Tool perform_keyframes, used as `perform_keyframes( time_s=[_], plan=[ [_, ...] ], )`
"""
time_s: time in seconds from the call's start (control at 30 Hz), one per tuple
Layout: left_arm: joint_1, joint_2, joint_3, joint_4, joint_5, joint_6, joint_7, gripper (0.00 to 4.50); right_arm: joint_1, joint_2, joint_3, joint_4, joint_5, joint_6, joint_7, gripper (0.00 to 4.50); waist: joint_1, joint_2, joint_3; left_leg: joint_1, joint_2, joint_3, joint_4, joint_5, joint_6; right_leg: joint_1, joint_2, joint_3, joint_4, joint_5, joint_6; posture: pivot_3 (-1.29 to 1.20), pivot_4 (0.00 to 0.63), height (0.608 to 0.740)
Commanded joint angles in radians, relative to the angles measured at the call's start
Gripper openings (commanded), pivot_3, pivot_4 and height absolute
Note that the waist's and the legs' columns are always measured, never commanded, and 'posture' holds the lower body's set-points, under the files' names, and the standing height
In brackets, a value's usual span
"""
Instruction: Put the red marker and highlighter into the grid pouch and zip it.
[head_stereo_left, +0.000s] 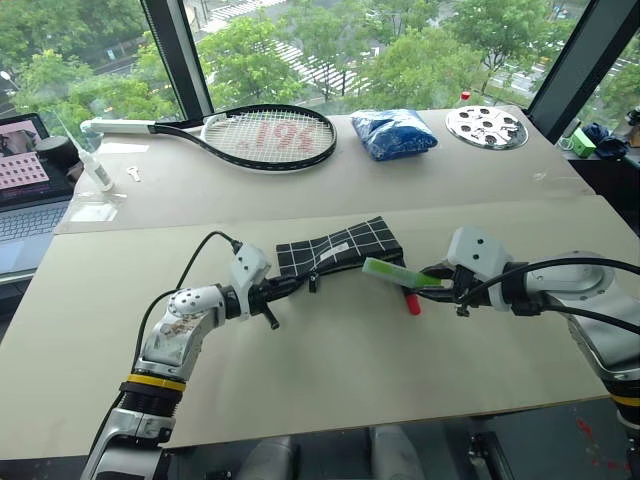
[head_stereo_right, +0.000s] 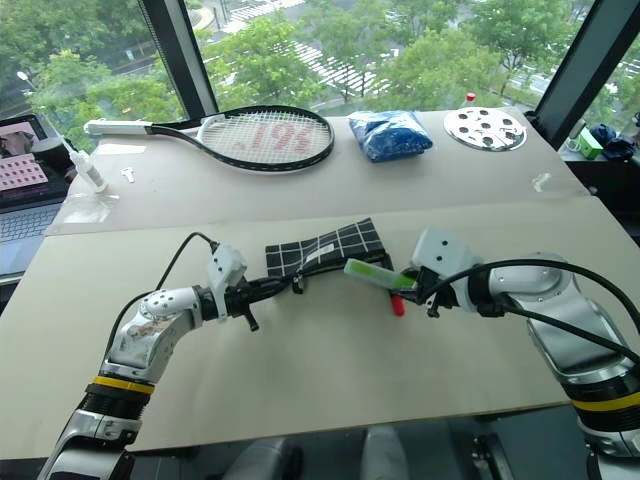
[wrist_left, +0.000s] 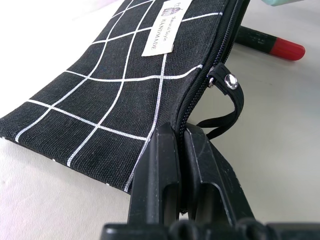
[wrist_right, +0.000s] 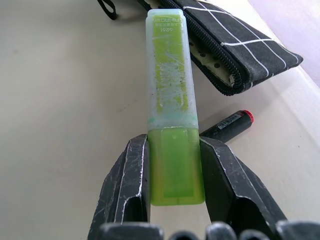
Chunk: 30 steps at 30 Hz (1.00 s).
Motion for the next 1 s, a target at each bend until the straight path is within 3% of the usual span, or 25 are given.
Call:
perform_keyframes(
  time_s=[0.03,0.5,0.77,1.0],
  plan=[
    [0.002,0.006,0.000,-0.045,-0.006,-0.012,-0.009,0.00,-0.025,-0.002,-0.015,0.000,-0.017,-0.005,-0.019,1.04,0.000,0.000,0.000,0.000,0.000,0.000,0.000,0.000,0.000,0.000,0.000,0.000,0.000,0.000,0.000,0.00,0.150,0.740],
    [0.017,0.031,-0.069,-0.005,0.068,-0.086,-0.041,0.00,-0.144,0.070,0.141,0.043,-0.125,0.032,-0.061,1.04,-0.002,0.000,0.000,0.000,0.000,0.000,0.000,0.000,0.000,0.000,0.000,0.000,0.000,0.000,0.000,0.00,0.150,0.740],
    [0.011,0.018,-0.072,0.000,0.066,-0.091,-0.044,0.00,-0.236,0.137,0.373,0.035,-0.350,-0.029,-0.086,1.04,-0.003,0.000,0.000,0.000,0.000,0.000,0.000,0.000,0.000,0.000,0.000,0.000,0.001,0.000,0.000,0.00,0.150,0.740],
    [0.013,0.012,-0.068,-0.007,0.060,-0.082,-0.043,0.00,-0.331,0.252,0.466,0.098,-0.514,-0.108,-0.134,1.04,-0.005,0.000,0.000,0.000,0.000,0.000,0.000,0.000,0.000,-0.001,0.000,0.000,0.002,0.000,0.000,0.00,0.150,0.740]
  ],
)
